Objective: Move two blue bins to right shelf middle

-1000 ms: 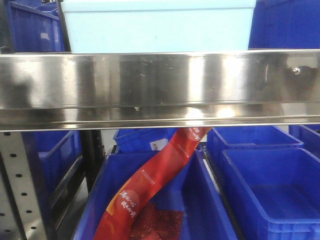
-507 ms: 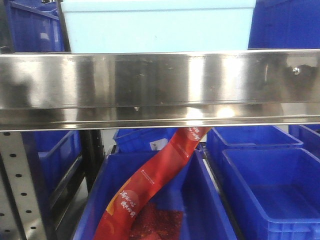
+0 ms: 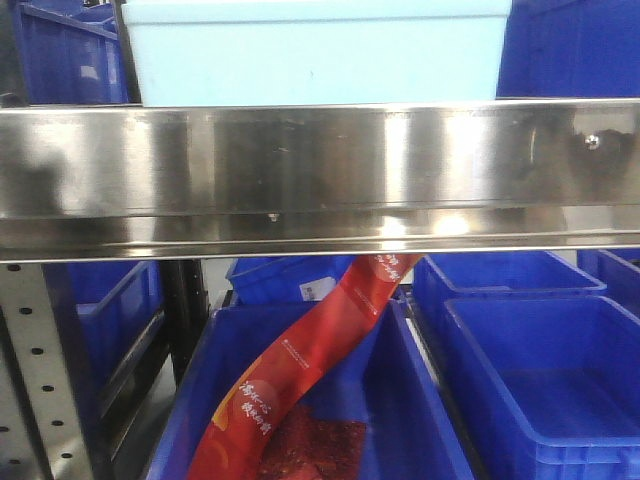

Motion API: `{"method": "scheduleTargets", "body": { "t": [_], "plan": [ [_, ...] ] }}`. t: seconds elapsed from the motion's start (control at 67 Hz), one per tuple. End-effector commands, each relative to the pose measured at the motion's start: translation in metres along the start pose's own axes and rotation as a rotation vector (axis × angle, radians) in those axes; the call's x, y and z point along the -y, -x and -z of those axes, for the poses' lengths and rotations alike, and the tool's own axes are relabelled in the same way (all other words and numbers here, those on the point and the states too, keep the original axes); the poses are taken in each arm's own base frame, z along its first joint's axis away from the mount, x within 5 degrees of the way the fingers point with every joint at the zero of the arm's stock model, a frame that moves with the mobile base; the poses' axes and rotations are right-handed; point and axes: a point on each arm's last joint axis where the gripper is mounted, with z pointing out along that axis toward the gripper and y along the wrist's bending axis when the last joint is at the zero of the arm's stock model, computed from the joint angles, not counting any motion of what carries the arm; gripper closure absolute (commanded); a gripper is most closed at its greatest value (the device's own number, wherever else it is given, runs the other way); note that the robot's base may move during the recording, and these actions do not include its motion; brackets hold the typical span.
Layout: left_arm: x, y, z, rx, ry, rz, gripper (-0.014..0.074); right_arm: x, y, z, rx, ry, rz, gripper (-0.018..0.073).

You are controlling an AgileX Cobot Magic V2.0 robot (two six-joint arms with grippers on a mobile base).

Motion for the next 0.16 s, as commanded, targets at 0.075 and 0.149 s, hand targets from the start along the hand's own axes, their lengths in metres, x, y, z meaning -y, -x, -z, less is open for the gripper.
{"method": "scheduleTargets", "body": {
  "t": [0.075, 0.149],
  "plan": [
    [0.0, 0.0027, 0.0005, 0.026, 0.001, 0.004, 0.0707, 0.0002, 0.0018, 0.0003, 0.027, -0.004, 0.006, 0.0721],
    [0.0, 0.0027, 0.0005, 0.026, 0.001, 0.004, 0.0707, 0.0002, 0.0018, 0.0003, 0.027, -0.004, 0.006, 0.0721]
  ]
}}
